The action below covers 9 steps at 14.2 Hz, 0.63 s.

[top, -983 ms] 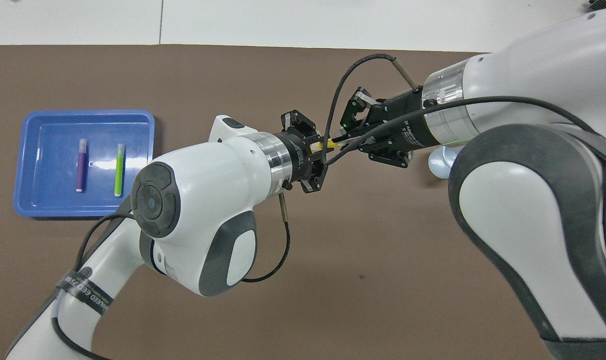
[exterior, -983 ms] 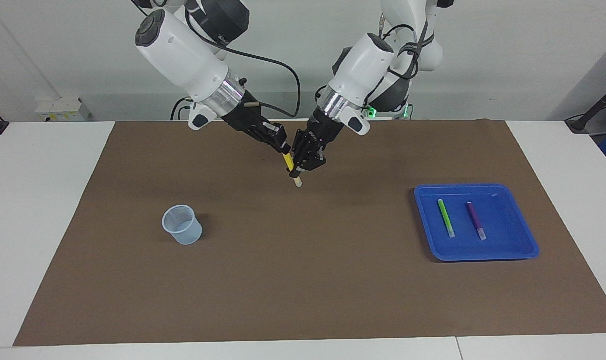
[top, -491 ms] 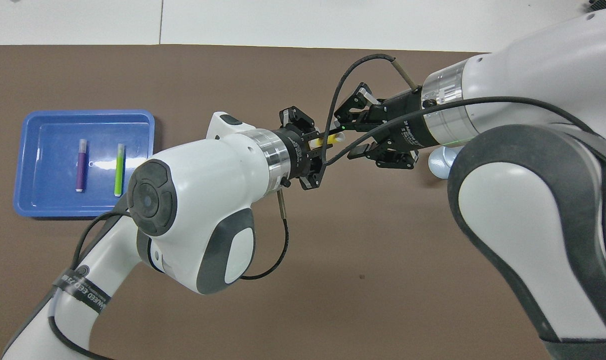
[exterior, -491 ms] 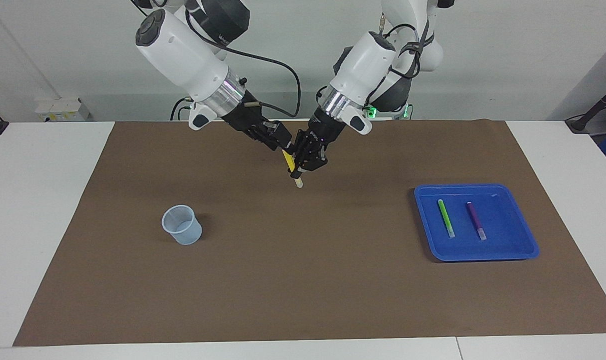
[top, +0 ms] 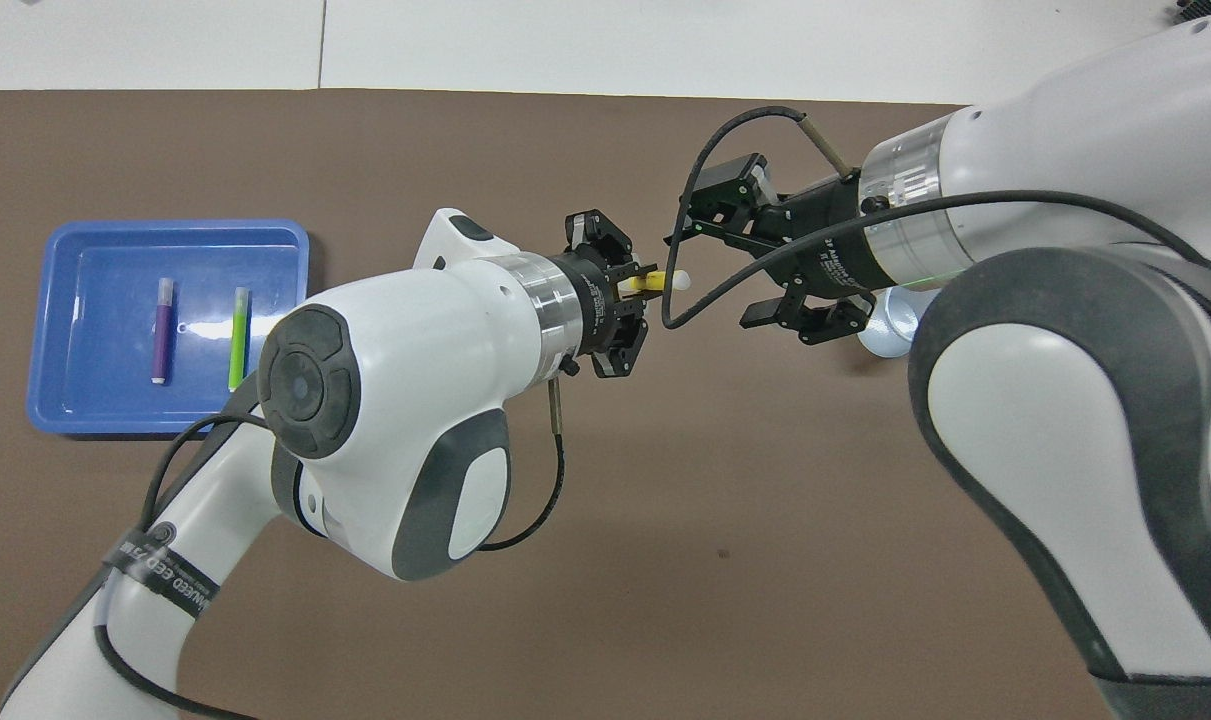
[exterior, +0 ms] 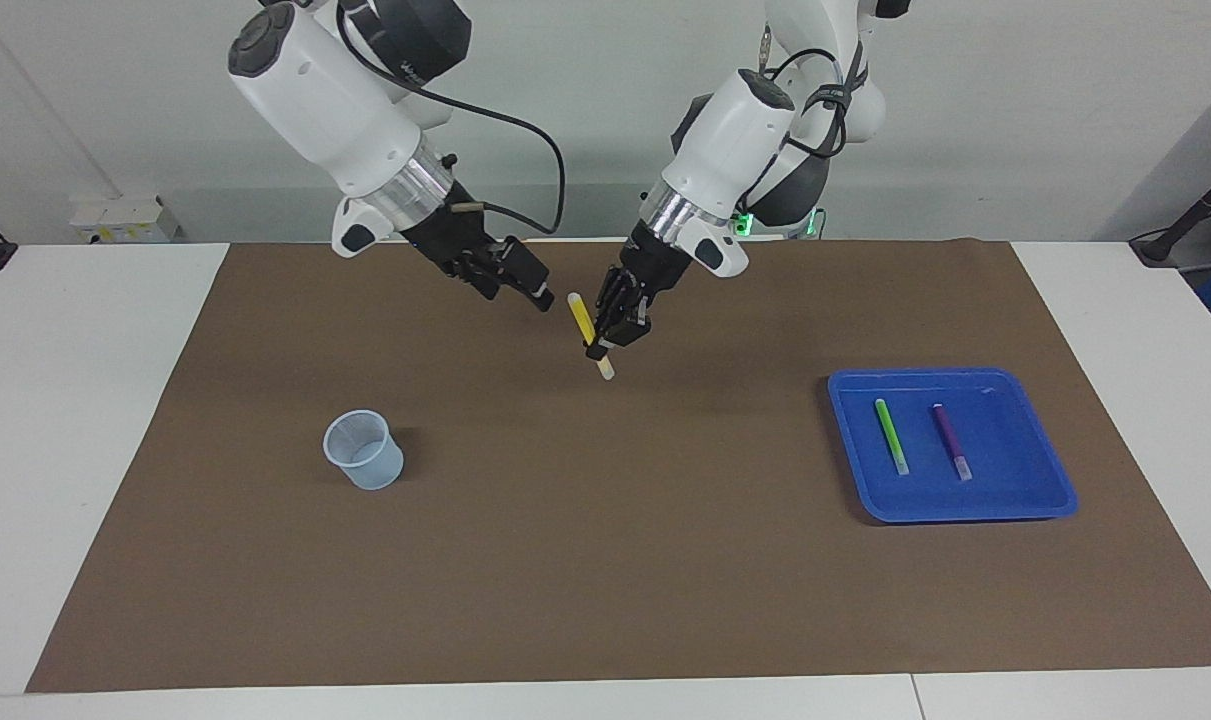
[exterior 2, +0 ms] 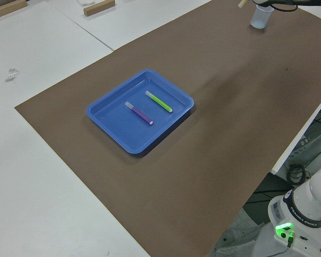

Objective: Right arm passes pens to left for tray arrangement
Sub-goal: 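Open the right gripper and withdraw it while the left gripper holds the pen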

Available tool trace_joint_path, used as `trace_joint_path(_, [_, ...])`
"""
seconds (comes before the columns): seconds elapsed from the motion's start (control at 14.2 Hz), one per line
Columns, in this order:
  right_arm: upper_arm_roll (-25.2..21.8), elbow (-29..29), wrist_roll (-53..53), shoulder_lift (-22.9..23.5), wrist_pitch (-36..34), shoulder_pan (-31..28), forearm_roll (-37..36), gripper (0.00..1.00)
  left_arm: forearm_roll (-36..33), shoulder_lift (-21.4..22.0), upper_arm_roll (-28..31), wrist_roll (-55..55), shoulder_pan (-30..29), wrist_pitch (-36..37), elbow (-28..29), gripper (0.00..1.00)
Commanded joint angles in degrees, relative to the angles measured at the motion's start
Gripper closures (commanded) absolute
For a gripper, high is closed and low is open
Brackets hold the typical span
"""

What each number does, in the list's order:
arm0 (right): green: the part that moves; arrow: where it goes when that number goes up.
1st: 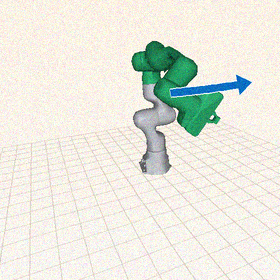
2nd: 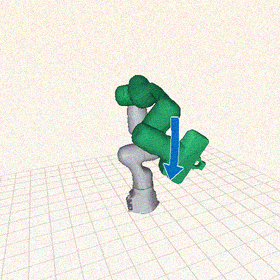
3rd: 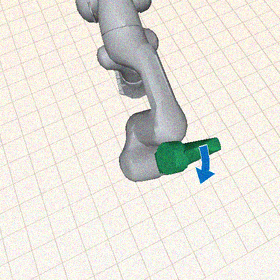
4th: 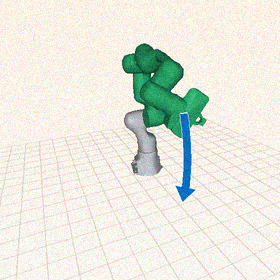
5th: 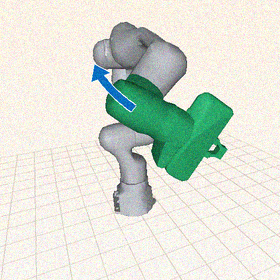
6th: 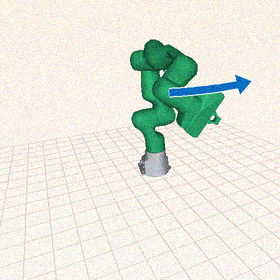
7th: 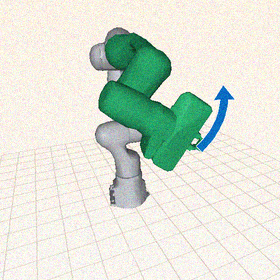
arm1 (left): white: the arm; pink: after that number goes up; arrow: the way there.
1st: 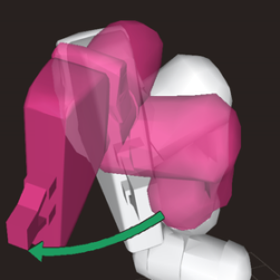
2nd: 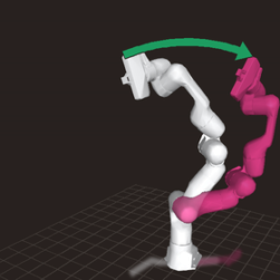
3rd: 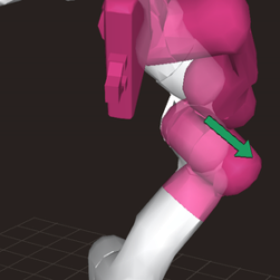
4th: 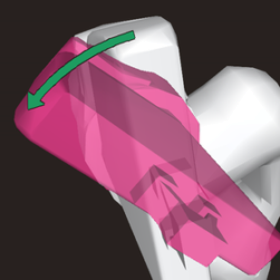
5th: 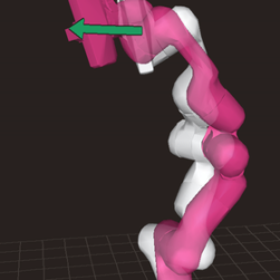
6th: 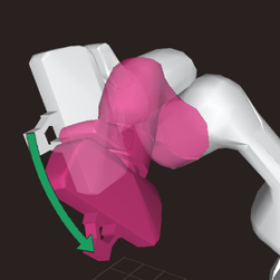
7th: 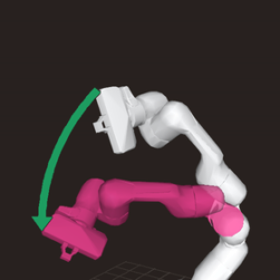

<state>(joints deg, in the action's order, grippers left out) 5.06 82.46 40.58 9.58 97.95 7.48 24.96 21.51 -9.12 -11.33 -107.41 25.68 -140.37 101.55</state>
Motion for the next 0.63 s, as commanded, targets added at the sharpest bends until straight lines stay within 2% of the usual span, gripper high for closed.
trace_joint_path(0.0, [0.30,-0.37,-11.61,-2.11,-5.56,-5.35,-4.80,0.00,-0.76,0.76,0.35,7.97,-2.11,6.75,-0.66,1.00])
trace_joint_path(0.28, [0.39,0.33,-29.99,-2.90,-8.83,-10.71,-17.28,0.00,-0.68,2.00,0.35,21.34,-8.17,16.52,-0.13,1.00])
trace_joint_path(0.56, [0.39,1.73,-33.63,-4.04,-9.97,-15.47,-21.35,0.00,-0.76,2.35,0.26,29.87,-14.06,19.95,0.05,1.00])
